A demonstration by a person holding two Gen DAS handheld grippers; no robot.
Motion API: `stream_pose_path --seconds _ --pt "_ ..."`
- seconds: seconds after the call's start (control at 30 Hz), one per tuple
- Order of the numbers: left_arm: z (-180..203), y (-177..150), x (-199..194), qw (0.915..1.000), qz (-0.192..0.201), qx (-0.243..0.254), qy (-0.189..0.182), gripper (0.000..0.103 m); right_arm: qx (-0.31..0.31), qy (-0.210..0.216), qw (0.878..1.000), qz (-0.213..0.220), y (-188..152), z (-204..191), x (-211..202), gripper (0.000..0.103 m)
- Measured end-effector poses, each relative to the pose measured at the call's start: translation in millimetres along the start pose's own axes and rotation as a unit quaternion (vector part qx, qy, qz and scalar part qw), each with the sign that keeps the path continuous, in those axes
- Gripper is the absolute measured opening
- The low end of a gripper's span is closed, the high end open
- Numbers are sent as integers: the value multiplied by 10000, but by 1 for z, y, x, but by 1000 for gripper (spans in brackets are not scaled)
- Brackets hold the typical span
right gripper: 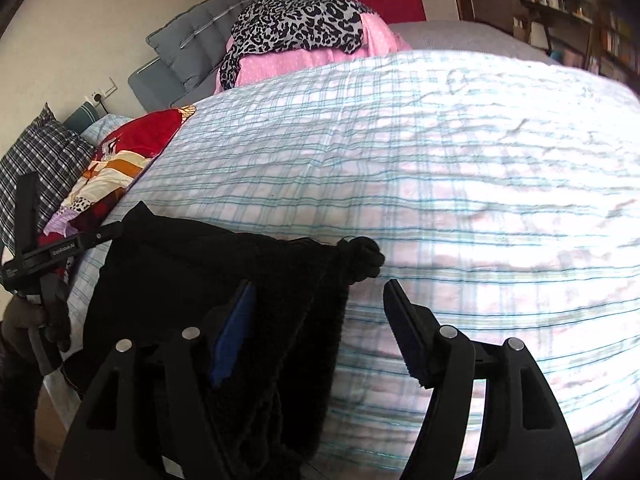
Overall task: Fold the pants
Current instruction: 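Lay the folded bundle on the sheet and open both grippers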
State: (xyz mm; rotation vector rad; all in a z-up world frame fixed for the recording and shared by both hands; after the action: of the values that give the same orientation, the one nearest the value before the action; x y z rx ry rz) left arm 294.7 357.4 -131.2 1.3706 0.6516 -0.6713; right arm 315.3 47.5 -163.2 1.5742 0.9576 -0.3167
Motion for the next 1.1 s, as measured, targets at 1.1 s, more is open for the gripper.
stream_pose_path --seconds 1.1 --pt "66 -132 -47 9951 21 724 679 82 -1142 -121 9924 -438 -105 -52 -17 69"
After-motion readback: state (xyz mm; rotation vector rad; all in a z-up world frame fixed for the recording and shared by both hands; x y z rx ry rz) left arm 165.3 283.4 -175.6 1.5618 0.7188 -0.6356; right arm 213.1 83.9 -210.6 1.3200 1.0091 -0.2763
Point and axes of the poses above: each gripper's, at about its wrist camera, not at the fingertips, and x roughly the way its jaws point, z to its right, y to its top, the point moved 7 cm from there along x, roughly the way its jaws point, and after that the axes turned 3 degrees about z, right-handed, at the moved point
